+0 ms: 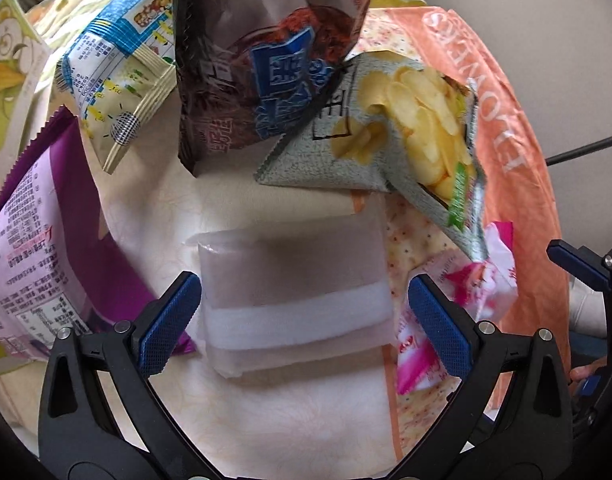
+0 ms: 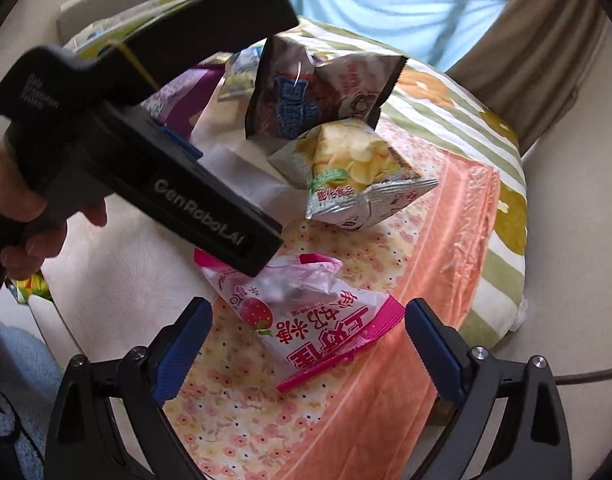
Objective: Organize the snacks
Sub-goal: 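Grasp the white rectangular pack with the left tool while the right tool grasps the pink strawberry bag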
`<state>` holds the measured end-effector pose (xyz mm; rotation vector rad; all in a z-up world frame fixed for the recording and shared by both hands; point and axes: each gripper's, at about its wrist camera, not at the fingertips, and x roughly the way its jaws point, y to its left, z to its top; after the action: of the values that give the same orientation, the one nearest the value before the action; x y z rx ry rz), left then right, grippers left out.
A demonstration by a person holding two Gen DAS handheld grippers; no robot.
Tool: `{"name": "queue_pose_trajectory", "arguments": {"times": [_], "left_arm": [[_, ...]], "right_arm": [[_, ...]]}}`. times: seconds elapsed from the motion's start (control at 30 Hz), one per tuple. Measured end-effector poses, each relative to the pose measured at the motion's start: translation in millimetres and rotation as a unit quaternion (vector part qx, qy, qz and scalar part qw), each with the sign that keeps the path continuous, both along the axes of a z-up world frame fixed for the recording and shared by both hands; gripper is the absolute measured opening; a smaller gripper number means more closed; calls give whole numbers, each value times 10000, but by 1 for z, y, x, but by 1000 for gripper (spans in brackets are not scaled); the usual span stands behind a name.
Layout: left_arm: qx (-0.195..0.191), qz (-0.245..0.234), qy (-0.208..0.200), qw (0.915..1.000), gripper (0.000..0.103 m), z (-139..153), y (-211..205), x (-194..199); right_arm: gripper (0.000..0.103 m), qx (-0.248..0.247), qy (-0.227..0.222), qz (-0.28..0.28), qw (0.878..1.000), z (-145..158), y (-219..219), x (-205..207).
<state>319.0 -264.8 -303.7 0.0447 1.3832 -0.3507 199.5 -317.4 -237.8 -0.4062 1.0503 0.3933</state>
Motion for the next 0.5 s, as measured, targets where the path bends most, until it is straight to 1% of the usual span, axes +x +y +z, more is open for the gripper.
{"name": "queue_pose_trajectory", "arguments": {"times": [0.03,0.1,0.3,0.37,0.4,0.47,0.5], "left_arm": [[10,27,28,10000,103,-3,0,2],[169,26,2,9999,103,-7,-2,5],[543,-268,-138,9981,103,-16,-16,2],[552,-302,-176,9979,102,-17,-19,1],[550,-311,-179,9978,101,-17,-20,1],[540,-384,-191,9976,94,-15,-19,1],[531,-424,-216,9975,85,-12,-17,0]], "right_arm": [[96,-51,13,33,10000,-2,1,2],[96,-53,60,64,9999,-6,2,6],[96,-15,255,239,9994,-16,3,17],[96,-92,348,351,9987,-21,6,18],[96,-117,394,391,9984,-23,7,18],[96,-157,458,448,9978,-26,9,18],[96,-182,462,462,9977,-27,9,17]]}}
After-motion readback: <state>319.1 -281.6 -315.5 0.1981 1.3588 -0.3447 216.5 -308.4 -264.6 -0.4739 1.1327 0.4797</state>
